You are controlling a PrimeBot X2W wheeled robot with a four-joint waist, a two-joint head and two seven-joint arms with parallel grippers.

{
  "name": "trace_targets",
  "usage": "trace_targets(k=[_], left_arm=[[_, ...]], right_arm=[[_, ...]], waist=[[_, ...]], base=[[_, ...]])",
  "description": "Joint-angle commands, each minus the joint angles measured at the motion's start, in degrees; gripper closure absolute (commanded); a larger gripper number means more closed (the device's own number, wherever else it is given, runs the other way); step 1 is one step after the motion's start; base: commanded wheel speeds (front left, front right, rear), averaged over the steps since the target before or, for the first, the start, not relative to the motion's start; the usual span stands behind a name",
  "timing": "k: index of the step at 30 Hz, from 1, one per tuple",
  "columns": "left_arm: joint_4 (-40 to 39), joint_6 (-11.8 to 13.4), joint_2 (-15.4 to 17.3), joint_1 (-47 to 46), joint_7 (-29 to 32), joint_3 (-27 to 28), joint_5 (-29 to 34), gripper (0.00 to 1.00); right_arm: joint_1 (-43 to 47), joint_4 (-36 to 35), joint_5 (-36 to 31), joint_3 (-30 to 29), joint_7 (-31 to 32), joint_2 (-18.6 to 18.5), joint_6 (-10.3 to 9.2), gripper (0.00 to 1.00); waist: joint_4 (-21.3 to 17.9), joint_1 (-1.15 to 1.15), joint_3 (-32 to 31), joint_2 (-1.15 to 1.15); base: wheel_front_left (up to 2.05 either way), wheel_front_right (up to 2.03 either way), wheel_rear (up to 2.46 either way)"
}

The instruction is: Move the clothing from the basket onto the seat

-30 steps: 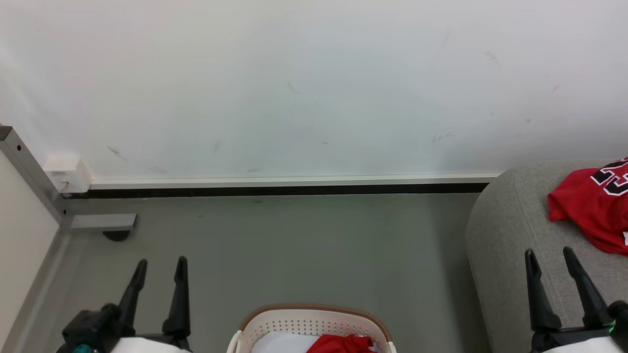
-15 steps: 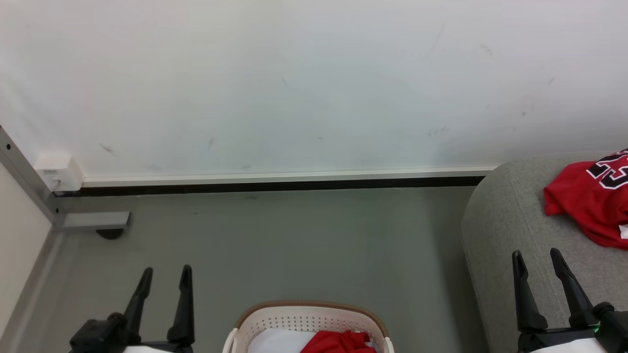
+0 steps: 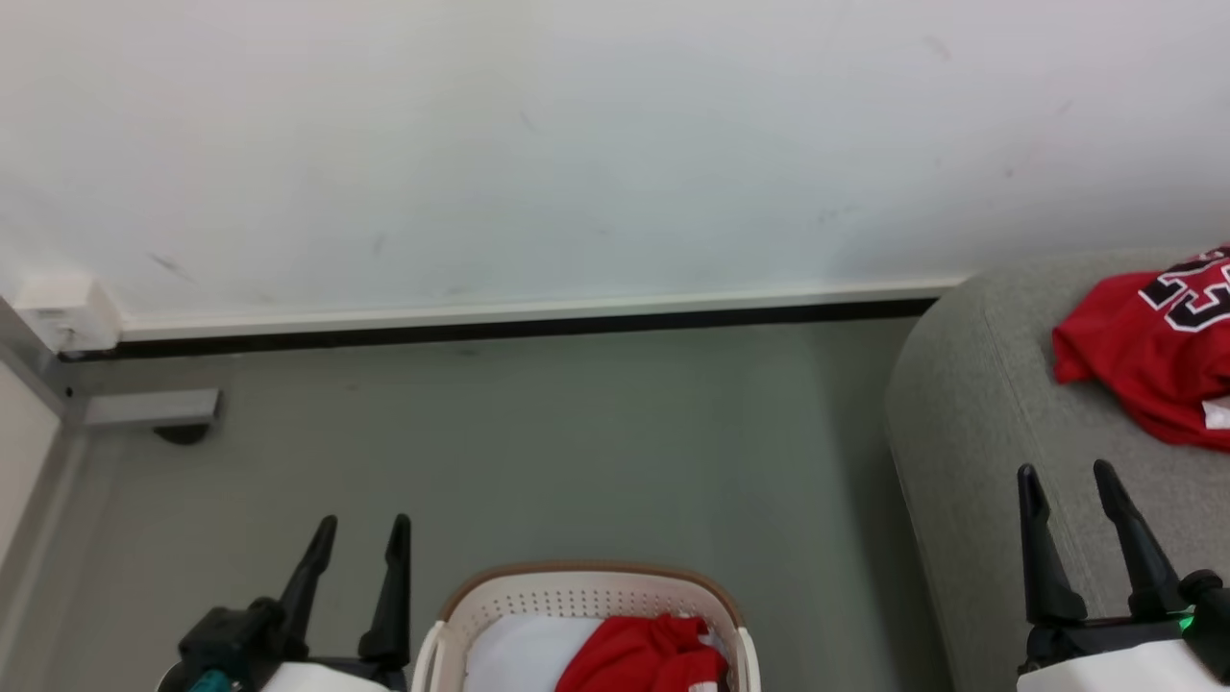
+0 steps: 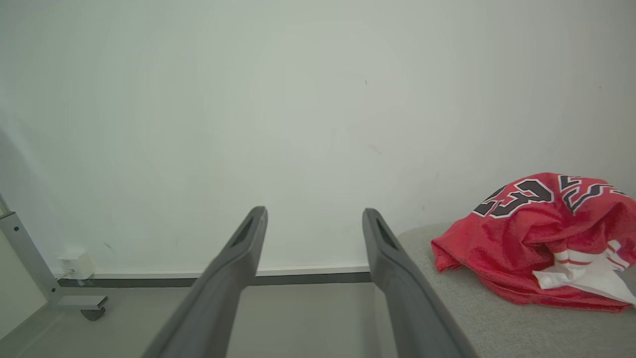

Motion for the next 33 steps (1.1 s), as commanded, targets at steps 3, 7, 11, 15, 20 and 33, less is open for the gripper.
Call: trace_targets(k=[3,7,11,15,20,33], left_arm=[[2.36,-1.07,0.01,-2.68,0.51,-1.21,0.8,0.0],[5.36,-2.49,0.74,-6.44,2.29,-3.57,1.9,0.0],[9.41,-4.06,1.69,-10.93,5.22,-5.55,1.78,0.0],[13.79,-5.21,2.32,-15.48,8.0,-7.77,1.36,0.0],[21.04,-6.04,3.4,-21.02,11.51,-11.1,0.26,0.0],[38.68,-6.27,6.81,-34.21,17.78,-26.81,-7.7,0.0]], right_arm=[[-1.62,-0.24,0.17,-0.94,-0.49,-0.84,-0.12,0.0],[-3.27,-0.28,0.27,-1.02,-0.76,-1.03,-0.12,0.0],[-5.37,-0.82,0.37,-0.87,-1.09,-0.93,-0.12,0.0],[-7.72,-1.16,0.54,-1.05,-1.45,-0.74,-0.12,0.0],[-11.04,-1.99,0.61,-1.34,-1.57,-0.38,-0.12,0.0],[-19.41,-7.79,1.32,-2.86,-1.51,1.98,-0.12,0.0]], waist=[[-2.18,-0.01,3.83,0.0],[-4.06,-0.01,7.83,0.0],[-5.85,-0.01,12.42,0.0],[-7.47,-0.01,16.93,0.0],[-9.41,-0.01,22.33,0.0],[-13.24,-0.01,36.17,0.0]], base=[[0.0,0.0,0.0],[0.0,0.0,0.0],[0.0,0.0,0.0],[0.0,0.0,0.0],[0.0,0.0,0.0],[0.0,0.0,0.0]])
